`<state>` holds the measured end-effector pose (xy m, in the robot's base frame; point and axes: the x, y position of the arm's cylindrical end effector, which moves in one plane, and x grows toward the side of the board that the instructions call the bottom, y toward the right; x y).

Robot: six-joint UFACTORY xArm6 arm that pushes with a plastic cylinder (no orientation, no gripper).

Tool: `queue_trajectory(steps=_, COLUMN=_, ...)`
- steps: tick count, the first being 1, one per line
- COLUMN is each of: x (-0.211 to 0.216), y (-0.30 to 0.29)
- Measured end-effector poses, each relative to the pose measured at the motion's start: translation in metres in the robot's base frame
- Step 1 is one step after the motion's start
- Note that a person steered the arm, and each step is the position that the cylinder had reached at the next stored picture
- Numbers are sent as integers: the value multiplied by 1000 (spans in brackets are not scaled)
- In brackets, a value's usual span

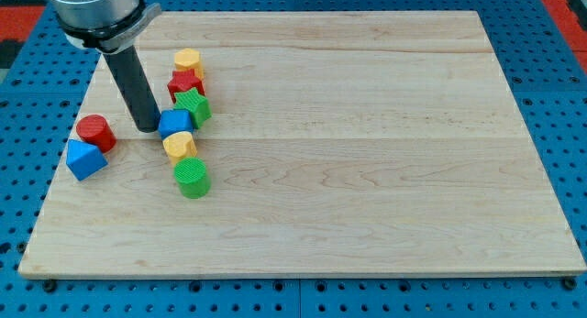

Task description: Move the yellow hexagon towards the top right of the board

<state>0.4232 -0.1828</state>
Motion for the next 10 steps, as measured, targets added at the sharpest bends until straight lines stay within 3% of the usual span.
queue_trajectory(steps=4, x=0, y=6)
queue_trajectory(steps=7, x=-34, y=-71)
queue_trajectory(steps=9, x=-6, y=-92)
queue_trajectory(steps=10, x=-39, y=-107)
